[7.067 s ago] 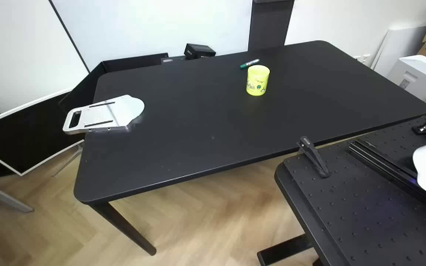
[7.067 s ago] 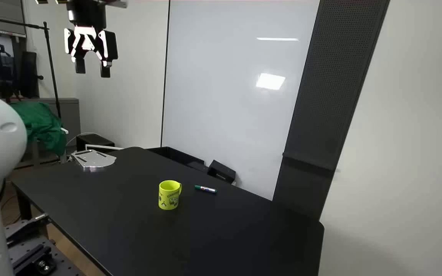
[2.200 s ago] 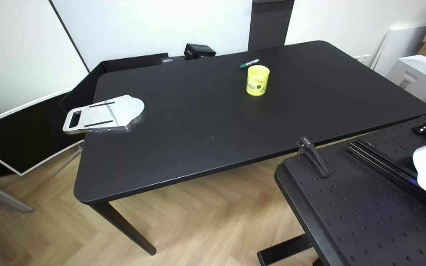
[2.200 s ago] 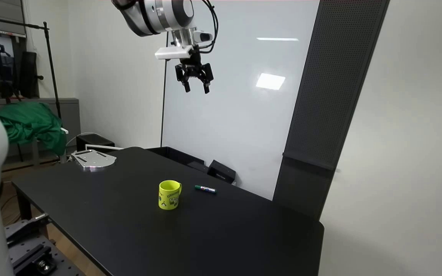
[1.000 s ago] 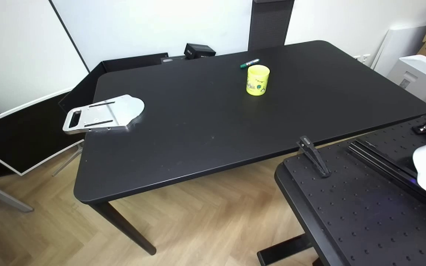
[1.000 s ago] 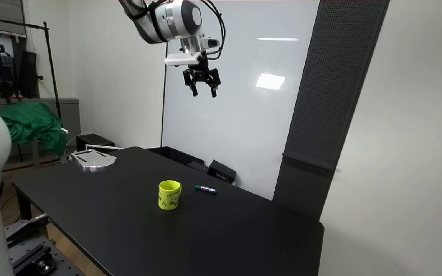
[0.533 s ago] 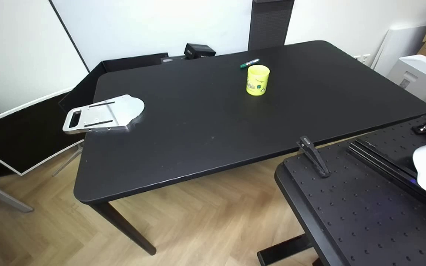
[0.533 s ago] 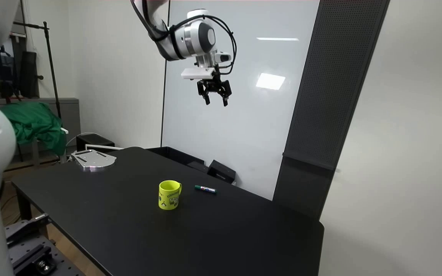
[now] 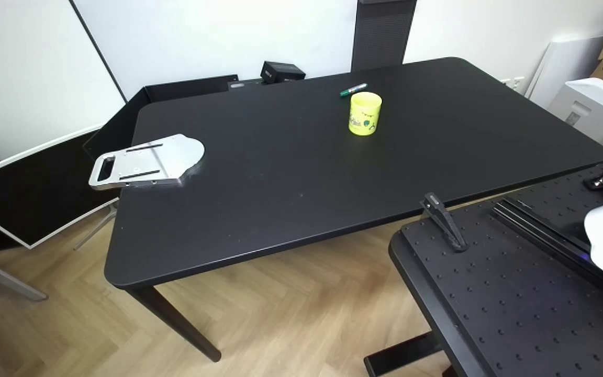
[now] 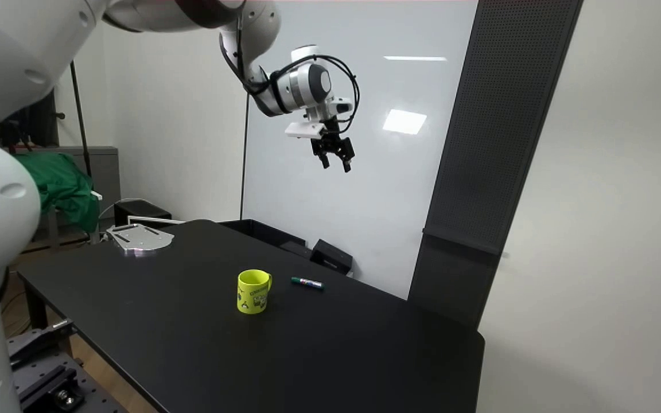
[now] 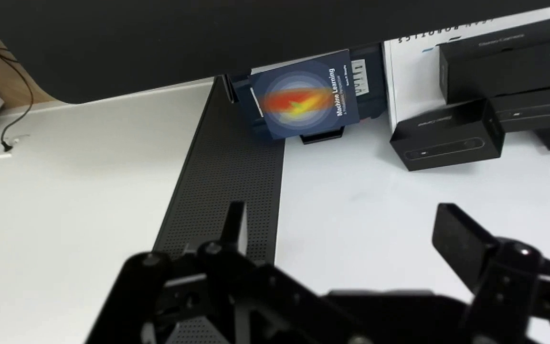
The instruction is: Pick up the marker and put it in the cup
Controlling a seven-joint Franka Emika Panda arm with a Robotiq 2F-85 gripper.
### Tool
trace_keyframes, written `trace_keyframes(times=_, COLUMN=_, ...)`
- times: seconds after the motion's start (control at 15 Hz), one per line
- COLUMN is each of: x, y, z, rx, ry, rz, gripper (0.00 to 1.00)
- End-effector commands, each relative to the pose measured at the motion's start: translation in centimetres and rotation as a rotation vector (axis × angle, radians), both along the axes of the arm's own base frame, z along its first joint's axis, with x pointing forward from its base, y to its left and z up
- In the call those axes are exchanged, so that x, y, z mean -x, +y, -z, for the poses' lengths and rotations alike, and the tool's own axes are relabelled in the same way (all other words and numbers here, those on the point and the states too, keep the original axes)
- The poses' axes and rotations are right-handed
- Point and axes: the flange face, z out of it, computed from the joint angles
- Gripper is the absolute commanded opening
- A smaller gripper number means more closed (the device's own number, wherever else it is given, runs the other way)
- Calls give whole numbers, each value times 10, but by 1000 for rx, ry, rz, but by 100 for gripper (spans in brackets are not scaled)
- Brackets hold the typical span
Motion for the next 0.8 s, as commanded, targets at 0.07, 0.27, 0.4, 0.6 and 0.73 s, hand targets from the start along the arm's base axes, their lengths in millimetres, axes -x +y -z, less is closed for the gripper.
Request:
trace_keyframes(times=0.07, x=-31, y=3, z=27, rx=-43, ry=-38, rz=223, gripper=100)
trace_keyframes(times=0.27, x=-42, y=2, z=52, rx=-96, ry=-46, rz=351, gripper=100)
trace_keyframes(times=0.4, x=-48, y=2, z=68, rx=-149, ry=-47, rz=431, gripper=100)
trace_keyframes(times=0.6, x=-55, y=5, z=89, rx=-235, ry=-46, rz=547, gripper=100)
trace_keyframes(times=0.73, x=-60, y=7, z=101, rx=-287, ry=-53, rz=608, gripper=100)
